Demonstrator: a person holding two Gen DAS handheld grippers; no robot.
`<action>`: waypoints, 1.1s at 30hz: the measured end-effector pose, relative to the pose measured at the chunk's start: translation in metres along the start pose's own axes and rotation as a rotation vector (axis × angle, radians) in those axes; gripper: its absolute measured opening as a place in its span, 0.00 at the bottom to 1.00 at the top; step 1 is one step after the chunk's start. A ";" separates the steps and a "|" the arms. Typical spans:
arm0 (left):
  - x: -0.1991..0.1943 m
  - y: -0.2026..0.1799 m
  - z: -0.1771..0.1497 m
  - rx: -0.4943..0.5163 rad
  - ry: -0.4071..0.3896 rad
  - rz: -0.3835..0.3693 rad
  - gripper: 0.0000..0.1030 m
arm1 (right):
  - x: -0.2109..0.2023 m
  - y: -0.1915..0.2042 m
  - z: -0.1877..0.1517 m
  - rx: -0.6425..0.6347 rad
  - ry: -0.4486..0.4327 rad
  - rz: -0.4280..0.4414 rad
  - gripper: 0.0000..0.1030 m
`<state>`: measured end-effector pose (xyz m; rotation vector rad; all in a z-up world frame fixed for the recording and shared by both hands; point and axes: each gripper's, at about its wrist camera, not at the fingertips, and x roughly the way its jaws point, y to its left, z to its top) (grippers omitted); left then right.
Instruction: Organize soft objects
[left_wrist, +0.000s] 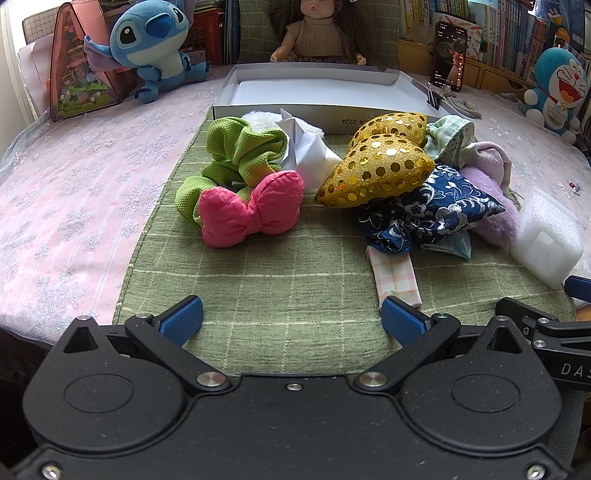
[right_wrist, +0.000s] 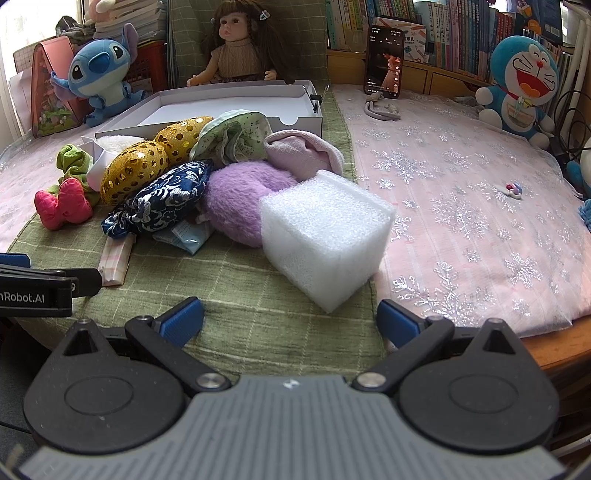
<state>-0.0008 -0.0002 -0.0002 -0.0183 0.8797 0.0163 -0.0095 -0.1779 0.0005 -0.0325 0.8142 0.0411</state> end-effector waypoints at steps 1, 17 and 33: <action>0.000 0.000 0.000 0.000 0.000 0.000 1.00 | 0.000 0.000 0.000 0.000 0.000 0.000 1.00; 0.000 0.000 0.000 0.000 0.000 0.000 1.00 | 0.000 0.001 0.000 -0.003 -0.001 -0.003 1.00; 0.001 0.000 0.000 0.006 -0.001 0.000 1.00 | 0.000 0.001 -0.003 -0.009 -0.012 -0.009 1.00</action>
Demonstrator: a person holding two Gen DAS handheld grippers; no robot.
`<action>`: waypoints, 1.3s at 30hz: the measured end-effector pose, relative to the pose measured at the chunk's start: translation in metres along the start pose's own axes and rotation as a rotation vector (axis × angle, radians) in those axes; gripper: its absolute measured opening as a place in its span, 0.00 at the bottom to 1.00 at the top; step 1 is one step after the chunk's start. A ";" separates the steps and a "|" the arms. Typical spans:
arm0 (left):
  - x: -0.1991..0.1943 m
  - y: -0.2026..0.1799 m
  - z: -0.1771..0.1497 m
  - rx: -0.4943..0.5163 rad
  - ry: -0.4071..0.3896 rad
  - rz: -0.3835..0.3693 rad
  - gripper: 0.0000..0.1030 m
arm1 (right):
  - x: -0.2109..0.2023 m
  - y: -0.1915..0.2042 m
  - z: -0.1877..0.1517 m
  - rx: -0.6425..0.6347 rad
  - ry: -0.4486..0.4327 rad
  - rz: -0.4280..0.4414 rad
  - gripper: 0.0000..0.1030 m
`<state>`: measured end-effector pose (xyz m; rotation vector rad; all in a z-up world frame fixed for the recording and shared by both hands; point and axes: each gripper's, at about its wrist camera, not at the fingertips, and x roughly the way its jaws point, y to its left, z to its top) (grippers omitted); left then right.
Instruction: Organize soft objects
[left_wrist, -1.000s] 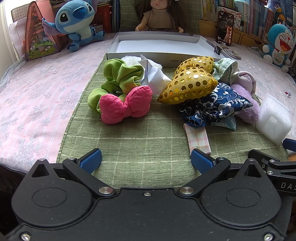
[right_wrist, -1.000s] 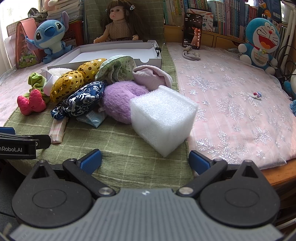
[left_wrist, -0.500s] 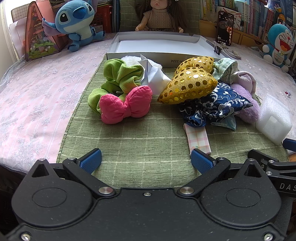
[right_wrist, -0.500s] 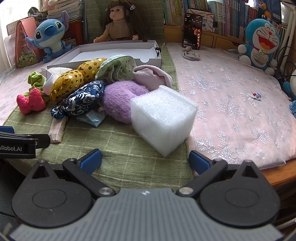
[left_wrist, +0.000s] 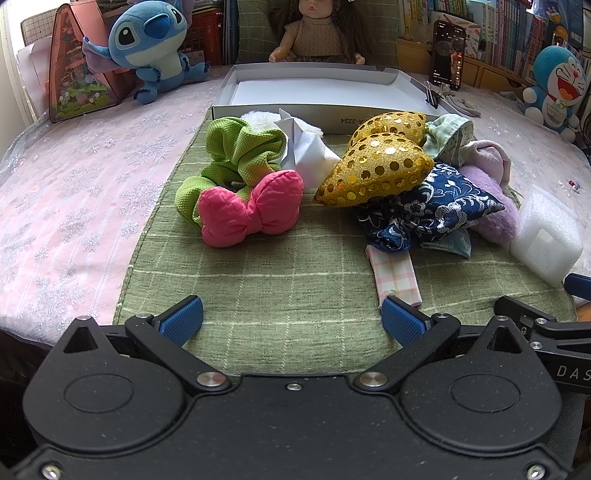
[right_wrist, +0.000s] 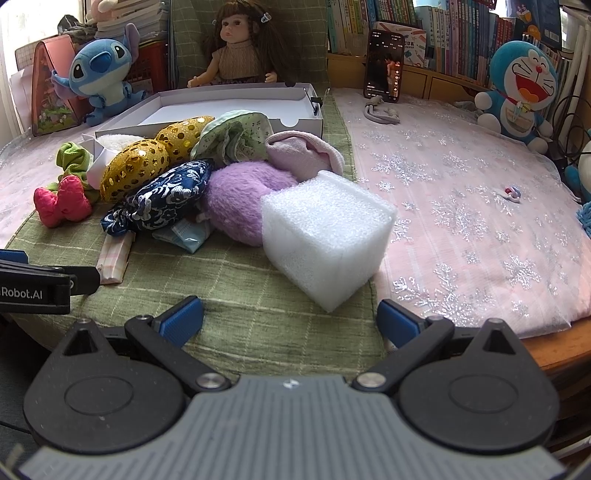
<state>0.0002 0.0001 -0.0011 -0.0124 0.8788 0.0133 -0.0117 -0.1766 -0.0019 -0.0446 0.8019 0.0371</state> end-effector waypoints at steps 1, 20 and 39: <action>0.000 0.000 0.000 0.002 0.000 0.000 1.00 | 0.000 0.000 0.000 -0.001 -0.004 0.001 1.00; -0.004 0.004 -0.005 0.037 -0.037 -0.030 0.99 | -0.003 -0.003 -0.008 -0.044 -0.079 0.036 1.00; -0.023 0.015 0.019 0.034 -0.223 0.047 0.97 | -0.019 -0.021 0.004 -0.023 -0.229 -0.069 1.00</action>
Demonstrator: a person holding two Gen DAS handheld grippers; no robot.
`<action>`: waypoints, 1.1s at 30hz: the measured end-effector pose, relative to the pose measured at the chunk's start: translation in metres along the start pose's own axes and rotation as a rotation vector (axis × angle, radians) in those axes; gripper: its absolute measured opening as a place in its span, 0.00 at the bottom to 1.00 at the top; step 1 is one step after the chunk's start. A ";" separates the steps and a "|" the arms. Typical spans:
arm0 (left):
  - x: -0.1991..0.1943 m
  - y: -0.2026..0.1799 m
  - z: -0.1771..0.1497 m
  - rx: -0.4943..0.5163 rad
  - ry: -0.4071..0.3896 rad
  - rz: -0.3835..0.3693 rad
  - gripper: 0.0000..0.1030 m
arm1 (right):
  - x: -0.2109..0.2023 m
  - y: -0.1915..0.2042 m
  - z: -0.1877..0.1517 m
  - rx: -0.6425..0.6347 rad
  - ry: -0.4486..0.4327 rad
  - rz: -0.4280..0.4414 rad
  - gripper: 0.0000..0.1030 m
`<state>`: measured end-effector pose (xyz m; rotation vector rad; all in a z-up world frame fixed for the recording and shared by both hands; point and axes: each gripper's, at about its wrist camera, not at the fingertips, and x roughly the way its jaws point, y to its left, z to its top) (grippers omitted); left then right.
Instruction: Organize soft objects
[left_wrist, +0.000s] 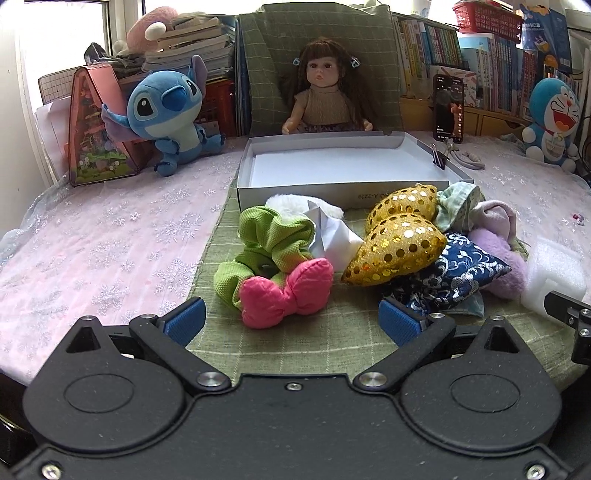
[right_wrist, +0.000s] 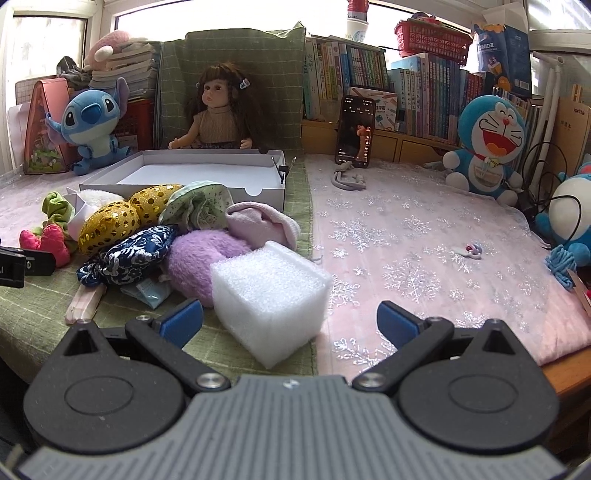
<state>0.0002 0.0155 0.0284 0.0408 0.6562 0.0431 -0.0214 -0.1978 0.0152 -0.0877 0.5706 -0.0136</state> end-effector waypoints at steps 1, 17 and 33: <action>0.002 0.001 0.002 -0.010 -0.004 0.003 0.97 | 0.001 -0.001 0.000 0.001 -0.001 -0.002 1.00; 0.031 -0.005 0.006 -0.052 -0.051 0.107 0.88 | 0.013 0.004 0.001 0.010 -0.014 0.042 1.00; 0.044 0.005 0.008 -0.094 -0.048 0.073 0.72 | 0.024 0.006 0.003 0.034 -0.001 0.079 0.99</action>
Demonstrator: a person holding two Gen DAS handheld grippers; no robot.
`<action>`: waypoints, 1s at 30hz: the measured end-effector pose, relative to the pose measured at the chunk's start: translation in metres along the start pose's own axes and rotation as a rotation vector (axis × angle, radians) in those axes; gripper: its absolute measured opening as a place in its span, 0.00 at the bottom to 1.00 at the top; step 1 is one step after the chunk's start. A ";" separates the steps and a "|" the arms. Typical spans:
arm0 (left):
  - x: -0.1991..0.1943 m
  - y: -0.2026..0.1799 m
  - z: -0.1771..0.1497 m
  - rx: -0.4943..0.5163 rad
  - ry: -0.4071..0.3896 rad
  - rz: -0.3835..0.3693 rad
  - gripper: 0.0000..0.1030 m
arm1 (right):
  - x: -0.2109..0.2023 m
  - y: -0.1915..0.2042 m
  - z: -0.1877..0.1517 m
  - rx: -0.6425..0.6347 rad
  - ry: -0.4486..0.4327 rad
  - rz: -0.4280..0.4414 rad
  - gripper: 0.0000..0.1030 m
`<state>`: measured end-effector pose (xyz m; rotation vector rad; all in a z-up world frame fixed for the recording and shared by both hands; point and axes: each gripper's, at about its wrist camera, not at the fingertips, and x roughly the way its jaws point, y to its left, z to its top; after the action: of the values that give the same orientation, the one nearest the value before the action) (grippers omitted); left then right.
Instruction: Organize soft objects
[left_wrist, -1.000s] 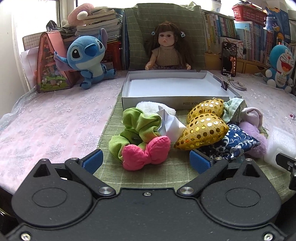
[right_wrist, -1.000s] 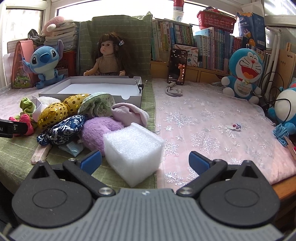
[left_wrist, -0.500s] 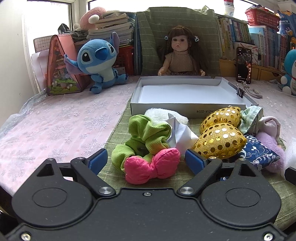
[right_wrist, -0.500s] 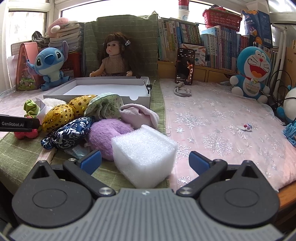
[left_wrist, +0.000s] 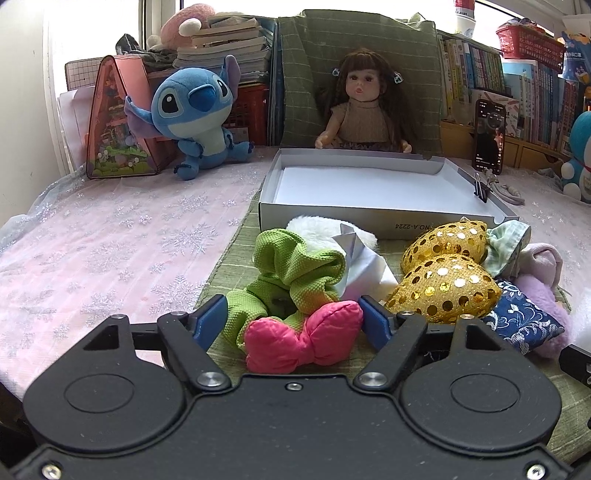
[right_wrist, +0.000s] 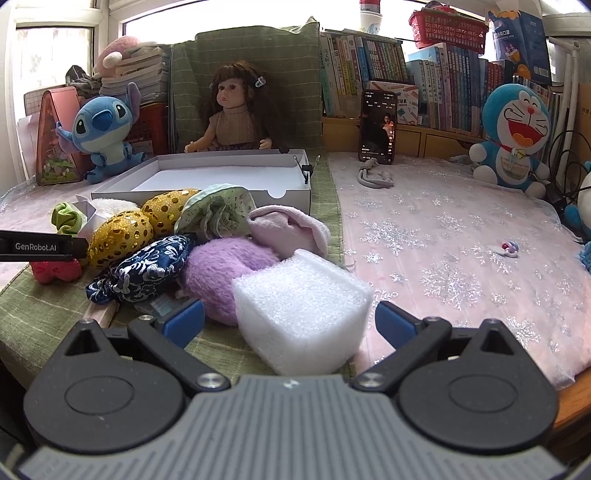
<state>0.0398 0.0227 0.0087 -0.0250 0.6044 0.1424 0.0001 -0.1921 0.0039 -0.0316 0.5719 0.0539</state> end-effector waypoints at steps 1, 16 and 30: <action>0.000 0.000 0.000 -0.001 -0.001 -0.004 0.70 | 0.000 0.000 0.000 0.001 0.001 0.003 0.99; -0.013 -0.002 -0.001 0.021 -0.020 -0.029 0.51 | -0.007 -0.002 0.002 0.025 -0.011 0.025 0.78; -0.025 -0.005 -0.014 0.060 -0.019 0.048 0.75 | -0.009 -0.005 0.000 0.023 -0.005 0.020 0.84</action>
<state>0.0119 0.0138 0.0113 0.0495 0.5898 0.1711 -0.0070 -0.1979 0.0093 -0.0034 0.5679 0.0672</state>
